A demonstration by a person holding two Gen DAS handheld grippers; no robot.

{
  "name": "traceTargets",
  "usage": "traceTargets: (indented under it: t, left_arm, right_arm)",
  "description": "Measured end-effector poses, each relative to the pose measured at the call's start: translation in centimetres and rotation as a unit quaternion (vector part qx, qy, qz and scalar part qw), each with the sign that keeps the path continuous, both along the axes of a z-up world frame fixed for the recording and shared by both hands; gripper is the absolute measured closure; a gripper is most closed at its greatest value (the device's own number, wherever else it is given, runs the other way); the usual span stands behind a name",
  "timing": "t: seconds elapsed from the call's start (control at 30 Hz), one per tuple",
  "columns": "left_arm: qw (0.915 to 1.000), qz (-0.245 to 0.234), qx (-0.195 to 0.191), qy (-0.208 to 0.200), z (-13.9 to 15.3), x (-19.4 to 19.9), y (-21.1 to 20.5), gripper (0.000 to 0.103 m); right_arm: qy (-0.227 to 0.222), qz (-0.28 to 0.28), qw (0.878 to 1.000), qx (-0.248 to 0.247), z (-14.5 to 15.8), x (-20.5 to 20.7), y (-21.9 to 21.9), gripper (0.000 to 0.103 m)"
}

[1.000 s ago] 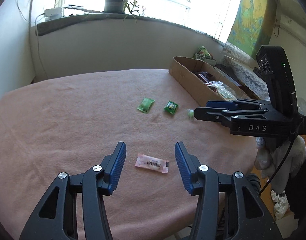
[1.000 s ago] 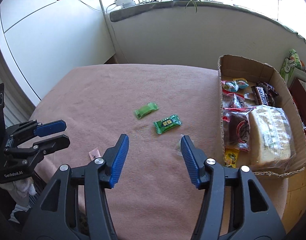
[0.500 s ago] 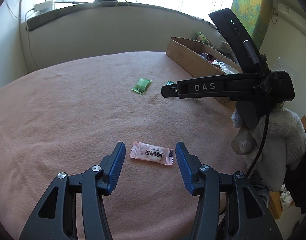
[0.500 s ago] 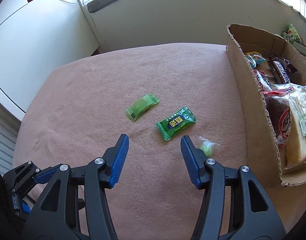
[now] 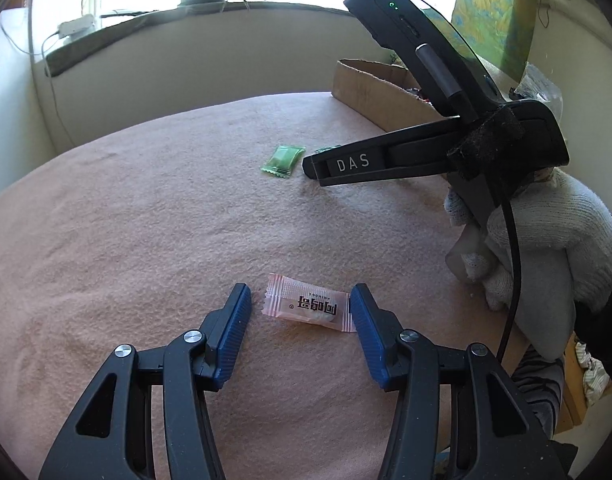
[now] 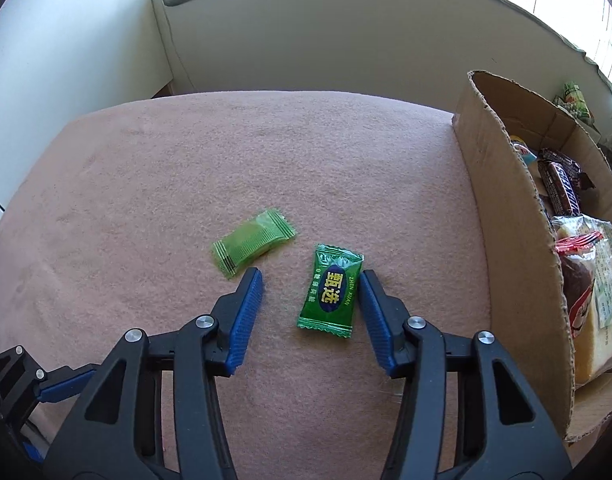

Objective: Organize snacks
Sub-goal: 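Grasp the dark green packet with the right tool while the left tool grasps the pink-white candy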

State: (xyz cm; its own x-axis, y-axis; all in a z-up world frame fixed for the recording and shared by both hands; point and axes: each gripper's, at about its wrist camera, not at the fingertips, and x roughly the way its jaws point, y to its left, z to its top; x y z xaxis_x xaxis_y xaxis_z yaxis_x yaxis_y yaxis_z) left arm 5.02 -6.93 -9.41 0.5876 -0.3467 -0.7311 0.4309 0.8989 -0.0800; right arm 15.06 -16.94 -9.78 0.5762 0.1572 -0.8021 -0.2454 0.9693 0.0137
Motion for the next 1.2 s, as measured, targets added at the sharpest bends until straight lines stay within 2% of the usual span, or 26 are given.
traceTargets:
  t: [0.07,0.13,0.17,0.27,0.47,0.7,0.73,0.77,0.83,0.87,1.03,1.13,1.2]
  left_arm:
    - [0.9999,-0.001,0.012,-0.010,-0.1,-0.2,-0.2,0.057]
    - [0.9999,0.000,0.008,-0.011,-0.1,-0.1,0.0,0.059]
    - [0.9999,0.003,0.004,-0.009,-0.1,0.0,0.2,0.064]
    - [0.9999,0.011,-0.004,-0.006,-0.1,0.3,0.9,0.076]
    - [0.9996,0.021,-0.019,0.001,-0.1,0.4,1.5,0.087]
    - [0.9992,0.029,-0.028,0.005,0.1,1.2,1.8,0.089]
    - [0.9989,0.030,-0.033,0.015,0.0,1.5,1.8,0.087]
    - [0.9987,0.027,-0.037,0.022,0.0,1.7,1.8,0.077]
    - [0.9983,0.034,-0.040,0.023,0.1,2.1,1.6,0.068]
    - [0.9983,0.035,-0.039,0.026,0.1,2.4,1.5,0.067]
    - [0.9991,0.035,-0.010,0.020,0.0,3.1,0.2,0.067]
    - [0.9996,0.023,0.009,0.011,-0.2,2.9,-0.8,0.080]
    - [0.9997,0.022,0.009,0.009,-0.3,2.8,-0.7,0.084]
  right_arm:
    - [-0.003,0.006,1.000,-0.004,0.0,-0.2,0.0,0.067]
    - [-0.003,0.010,1.000,-0.005,0.0,-0.4,-0.1,0.074]
    - [-0.003,0.012,1.000,-0.006,0.0,-0.5,-0.1,0.076]
    - [-0.002,0.015,1.000,-0.009,0.1,-0.6,-0.2,0.079]
    - [-0.002,0.016,1.000,-0.003,0.1,-0.7,-0.3,0.080]
    - [-0.001,0.020,1.000,0.000,0.2,-0.9,-0.5,0.081]
    - [-0.001,0.020,1.000,0.001,0.3,-0.9,-0.5,0.081]
    - [-0.001,0.020,1.000,0.002,0.3,-1.0,-0.5,0.081]
    - [0.000,0.020,1.000,0.005,0.3,-1.0,-0.8,0.081]
    - [0.000,0.019,1.000,0.008,0.3,-1.0,-0.9,0.081]
    - [0.000,0.019,1.000,0.013,0.2,-1.0,-1.0,0.081]
    - [-0.001,0.021,1.000,0.011,0.2,-1.0,-1.0,0.081]
    - [-0.002,0.023,1.000,0.010,0.2,-1.1,-1.0,0.081]
